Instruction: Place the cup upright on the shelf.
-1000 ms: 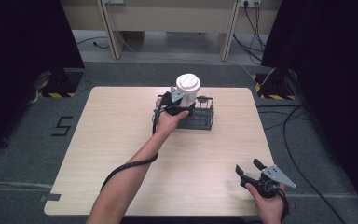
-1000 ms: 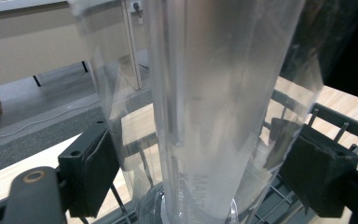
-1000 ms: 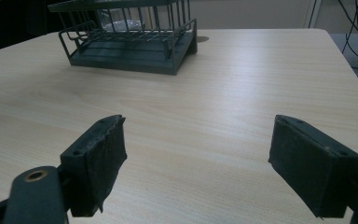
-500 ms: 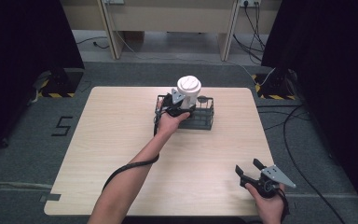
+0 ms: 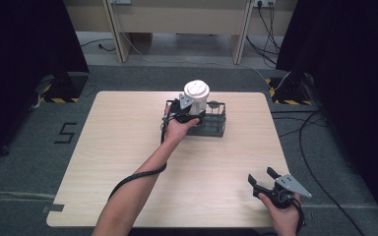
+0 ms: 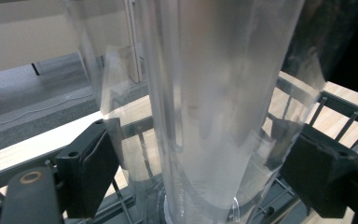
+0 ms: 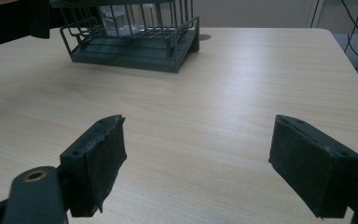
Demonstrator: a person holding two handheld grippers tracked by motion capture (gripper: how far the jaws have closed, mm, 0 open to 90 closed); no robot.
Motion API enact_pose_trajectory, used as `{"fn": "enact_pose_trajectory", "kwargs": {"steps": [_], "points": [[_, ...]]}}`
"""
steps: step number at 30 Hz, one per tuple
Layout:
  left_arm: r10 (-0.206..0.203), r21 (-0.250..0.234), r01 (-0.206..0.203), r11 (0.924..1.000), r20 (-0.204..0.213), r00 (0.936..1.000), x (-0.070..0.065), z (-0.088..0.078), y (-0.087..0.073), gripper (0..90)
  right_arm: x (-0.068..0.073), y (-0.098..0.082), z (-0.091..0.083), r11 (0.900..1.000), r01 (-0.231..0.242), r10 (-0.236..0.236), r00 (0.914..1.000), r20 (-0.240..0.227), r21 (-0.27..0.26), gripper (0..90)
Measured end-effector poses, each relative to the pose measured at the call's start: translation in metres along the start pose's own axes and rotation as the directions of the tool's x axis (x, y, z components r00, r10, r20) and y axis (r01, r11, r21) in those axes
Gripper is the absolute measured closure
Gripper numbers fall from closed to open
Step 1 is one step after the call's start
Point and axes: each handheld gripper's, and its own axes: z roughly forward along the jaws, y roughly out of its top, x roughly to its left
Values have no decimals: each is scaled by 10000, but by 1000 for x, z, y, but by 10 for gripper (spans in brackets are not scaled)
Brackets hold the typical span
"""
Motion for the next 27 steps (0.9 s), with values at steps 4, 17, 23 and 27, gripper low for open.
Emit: {"fn": "enact_pose_trajectory", "kwargs": {"steps": [4, 17, 23, 27], "points": [[1, -125, -3, 9999, -115, 9999, 0, -2, -1, 150, 0, 0, 0, 10000, -4, 4, 10000, -11, 15, 188], [294, -455, -305, 9985, -244, 9993, 0, -21, -1, 143, 0, 0, 0, 9999, -87, 87, 10000, -20, 86, 187], [410, -459, -419, 9981, -211, 9989, 0, -29, -6, 144, 0, 0, 0, 9999, -87, 87, 10000, -5, 86, 187], [474, -460, -482, 9978, -182, 9987, 1, -36, -8, 143, 0, 0, 0, 9999, -81, 81, 10000, 1, 85, 187]]}}
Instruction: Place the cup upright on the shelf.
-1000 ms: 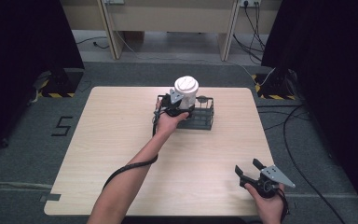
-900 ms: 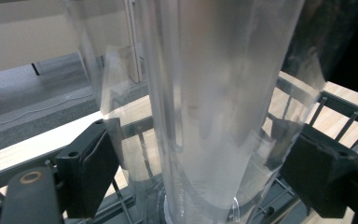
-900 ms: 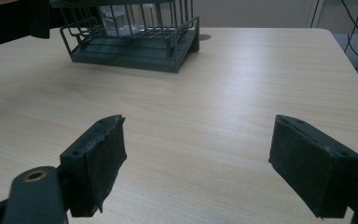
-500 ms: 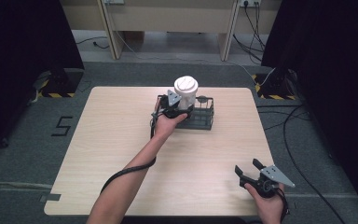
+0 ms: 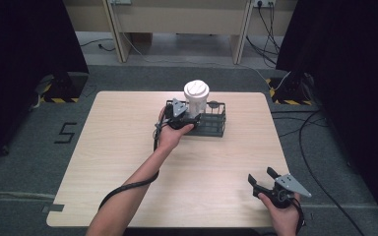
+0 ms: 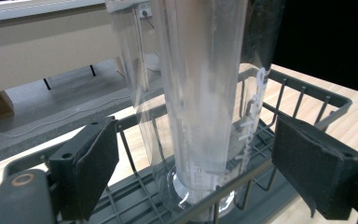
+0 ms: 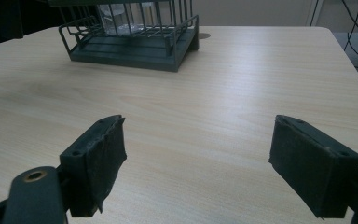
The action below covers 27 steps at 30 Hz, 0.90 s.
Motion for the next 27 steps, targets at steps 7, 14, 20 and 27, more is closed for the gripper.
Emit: {"fn": "enact_pose_trajectory", "kwargs": {"steps": [7, 14, 20, 27], "points": [[141, -75, -141, 9999, 28, 9999, 2, -14, -3, 144, 0, 0, 0, 10000, 0, 0, 10000, 3, 10, 187], [175, -159, -173, 9997, 93, 9998, 5, -27, -4, 145, 0, 0, 0, 10000, 15, -15, 10000, 28, 12, 187], [16, -221, -11, 9998, 215, 9998, 8, -40, -6, 146, 0, 0, 0, 10000, 78, -78, 9999, 63, -2, 187], [0, -276, 7, 9996, 246, 9997, 12, -53, -10, 145, 1, 0, 0, 10000, 2, -2, 10000, 47, 26, 186]]}}
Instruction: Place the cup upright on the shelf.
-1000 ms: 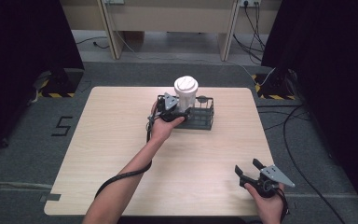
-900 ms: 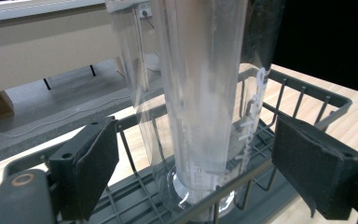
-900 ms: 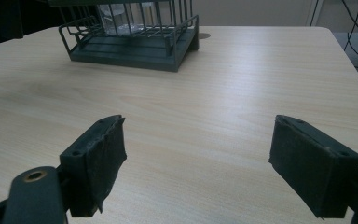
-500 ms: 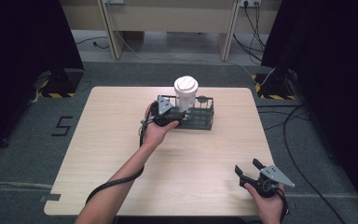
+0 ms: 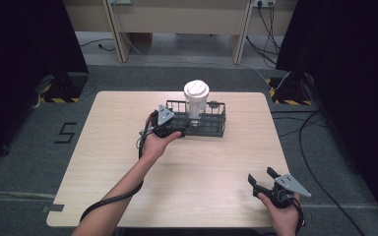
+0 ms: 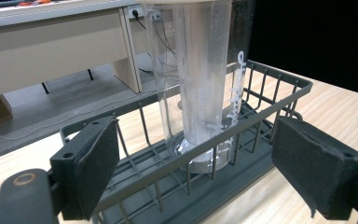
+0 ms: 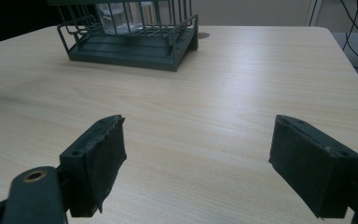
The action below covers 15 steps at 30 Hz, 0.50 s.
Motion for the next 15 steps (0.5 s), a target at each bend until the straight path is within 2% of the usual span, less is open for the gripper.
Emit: {"fn": "enact_pose_trajectory", "kwargs": {"steps": [15], "points": [[65, -141, -67, 9999, -103, 9999, 9, -34, -11, 148, 0, 0, 0, 10000, 91, -90, 9999, 48, -24, 186]]}}
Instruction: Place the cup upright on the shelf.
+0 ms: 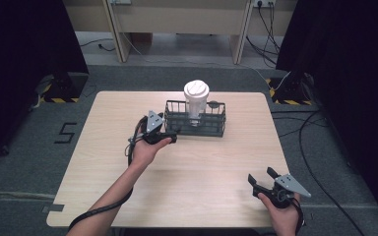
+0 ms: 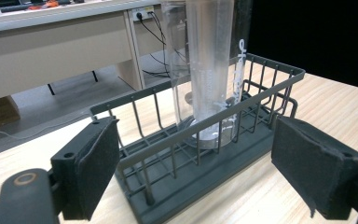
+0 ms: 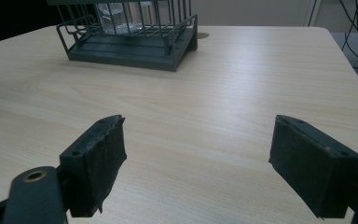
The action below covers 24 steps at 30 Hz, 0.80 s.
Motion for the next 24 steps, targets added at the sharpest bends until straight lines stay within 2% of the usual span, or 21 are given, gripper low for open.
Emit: {"fn": "enact_pose_trajectory", "kwargs": {"steps": [24], "points": [[-150, -188, 143, 9997, -378, 9992, 15, -52, -23, 154, 0, 0, 0, 10000, 6, -6, 10000, 26, 0, 186]]}}
